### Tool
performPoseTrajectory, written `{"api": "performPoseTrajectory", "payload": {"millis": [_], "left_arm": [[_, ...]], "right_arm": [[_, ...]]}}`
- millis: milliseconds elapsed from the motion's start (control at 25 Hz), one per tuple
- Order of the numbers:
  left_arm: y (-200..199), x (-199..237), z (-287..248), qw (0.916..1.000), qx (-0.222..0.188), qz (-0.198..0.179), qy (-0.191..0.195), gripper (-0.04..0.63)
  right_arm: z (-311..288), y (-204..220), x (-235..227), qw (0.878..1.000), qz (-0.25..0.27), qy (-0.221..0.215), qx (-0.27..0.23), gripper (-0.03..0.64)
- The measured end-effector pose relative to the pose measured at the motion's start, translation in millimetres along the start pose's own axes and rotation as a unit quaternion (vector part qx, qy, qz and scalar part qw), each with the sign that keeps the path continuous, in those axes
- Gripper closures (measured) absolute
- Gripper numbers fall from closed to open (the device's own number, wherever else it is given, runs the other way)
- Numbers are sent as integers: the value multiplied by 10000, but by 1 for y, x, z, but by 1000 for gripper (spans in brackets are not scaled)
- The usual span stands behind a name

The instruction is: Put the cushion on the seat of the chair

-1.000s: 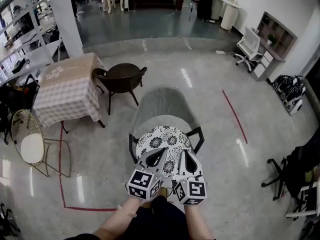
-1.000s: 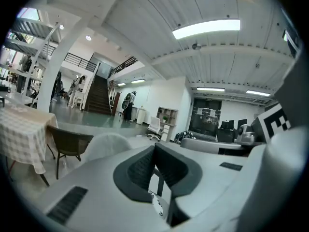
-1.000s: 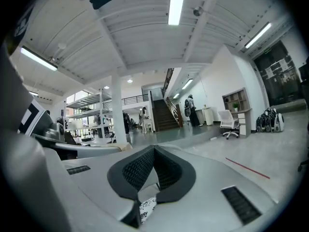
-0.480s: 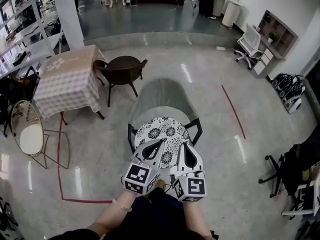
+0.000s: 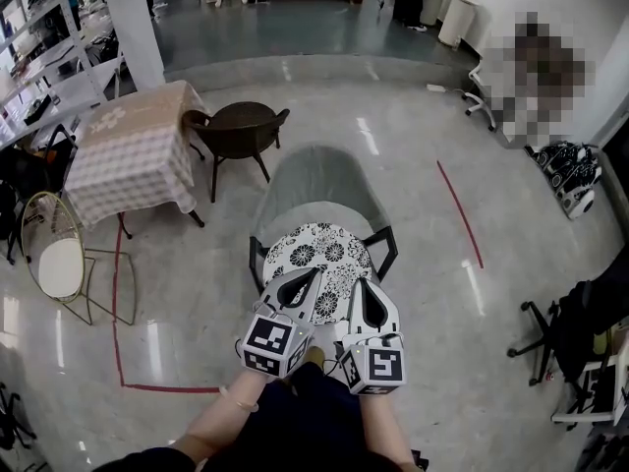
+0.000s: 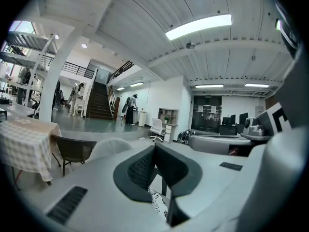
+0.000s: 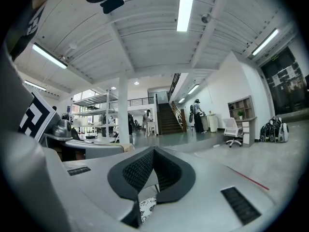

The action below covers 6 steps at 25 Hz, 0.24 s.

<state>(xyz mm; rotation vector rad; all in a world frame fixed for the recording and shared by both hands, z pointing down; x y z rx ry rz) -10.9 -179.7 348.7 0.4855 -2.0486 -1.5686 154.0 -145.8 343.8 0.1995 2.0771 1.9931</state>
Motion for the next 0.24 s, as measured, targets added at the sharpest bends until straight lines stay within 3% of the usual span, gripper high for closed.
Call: {"api": "performPoseTrajectory", "payload": {"millis": [240], "left_arm": [[7,1,-7,10000,69,43,-18,571]], "right_arm": [[-6,5,-5,10000,39,-34,58,604]]}}
Point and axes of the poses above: the fingertips, and each gripper's own axes: z backward along the fingers, x to its left, y out of its underside, the point moved 10 cm from there along z, backward along the fingers, and after that the axes turned 1 degree about z, right-handed, at the moved point
